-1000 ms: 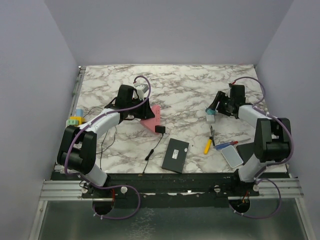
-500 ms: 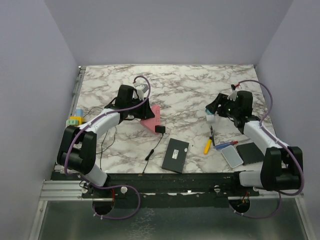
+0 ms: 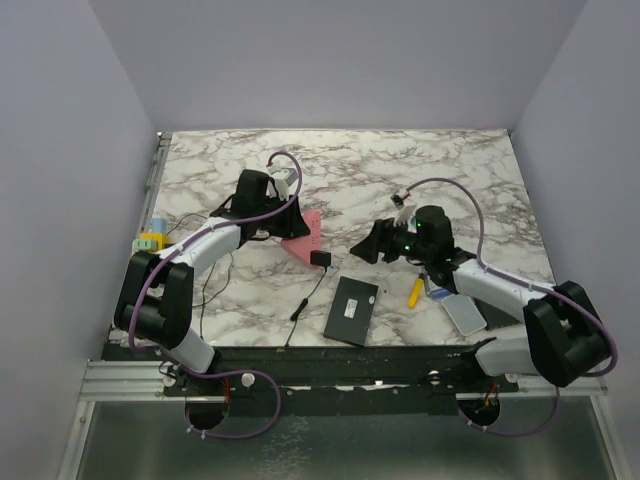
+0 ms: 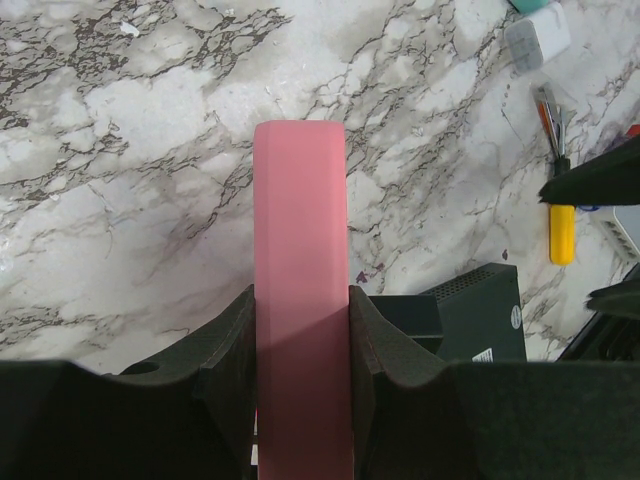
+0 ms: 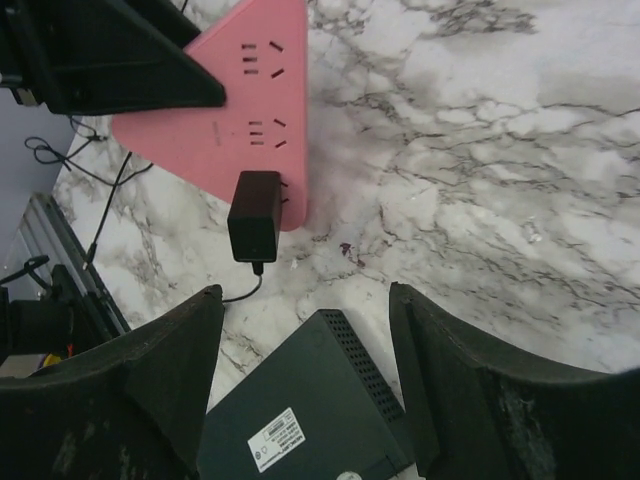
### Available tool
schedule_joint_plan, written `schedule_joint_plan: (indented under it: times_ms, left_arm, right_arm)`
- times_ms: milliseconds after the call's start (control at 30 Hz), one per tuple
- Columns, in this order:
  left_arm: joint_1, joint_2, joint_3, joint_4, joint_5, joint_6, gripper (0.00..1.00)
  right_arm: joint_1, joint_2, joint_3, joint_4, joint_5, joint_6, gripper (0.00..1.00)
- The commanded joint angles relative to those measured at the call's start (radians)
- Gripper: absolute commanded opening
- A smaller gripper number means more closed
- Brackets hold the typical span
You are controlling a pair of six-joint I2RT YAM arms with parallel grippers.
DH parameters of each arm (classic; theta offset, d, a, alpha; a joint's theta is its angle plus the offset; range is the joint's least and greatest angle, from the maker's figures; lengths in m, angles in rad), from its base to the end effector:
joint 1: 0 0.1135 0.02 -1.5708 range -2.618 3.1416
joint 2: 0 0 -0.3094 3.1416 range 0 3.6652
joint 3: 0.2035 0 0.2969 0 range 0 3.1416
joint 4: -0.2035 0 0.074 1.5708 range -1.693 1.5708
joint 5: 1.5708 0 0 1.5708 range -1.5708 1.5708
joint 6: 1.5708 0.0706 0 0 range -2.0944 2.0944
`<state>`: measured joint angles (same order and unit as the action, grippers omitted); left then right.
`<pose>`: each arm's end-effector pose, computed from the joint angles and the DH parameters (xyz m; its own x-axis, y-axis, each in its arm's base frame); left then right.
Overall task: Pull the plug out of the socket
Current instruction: Remove the plug from the socket.
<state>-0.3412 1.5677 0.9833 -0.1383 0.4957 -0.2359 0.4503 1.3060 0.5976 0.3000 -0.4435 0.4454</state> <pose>0.3626 -0.1644 0.2225 -0.7534 0.0494 -0.6557 0.4674 0.7416 -0.4812 0.2797 0.1689 0.2138 -0.6448 0.1205 -0.7548 -0.5207 0.6537 0.5492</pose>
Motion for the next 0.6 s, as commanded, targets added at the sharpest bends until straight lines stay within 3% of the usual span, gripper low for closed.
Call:
schedule_joint_plan:
  times_ms: [0, 267, 567]
  left_arm:
    - [-0.010, 0.010, -0.015, 0.000, -0.044, 0.020, 0.00]
    - [-0.015, 0.009, -0.014, 0.000, -0.046, 0.022, 0.00]
    - [-0.016, 0.008, -0.014, -0.001, -0.046, 0.023, 0.00]
  right_arm:
    - [0.086, 0.106, 0.038, 0.091, 0.014, 0.027, 0.72]
    - [0.225, 0.227, 0.102, 0.130, 0.071, 0.037, 0.72]
    - [0.233, 0.305, 0.140, 0.115, 0.118, 0.040, 0.72]
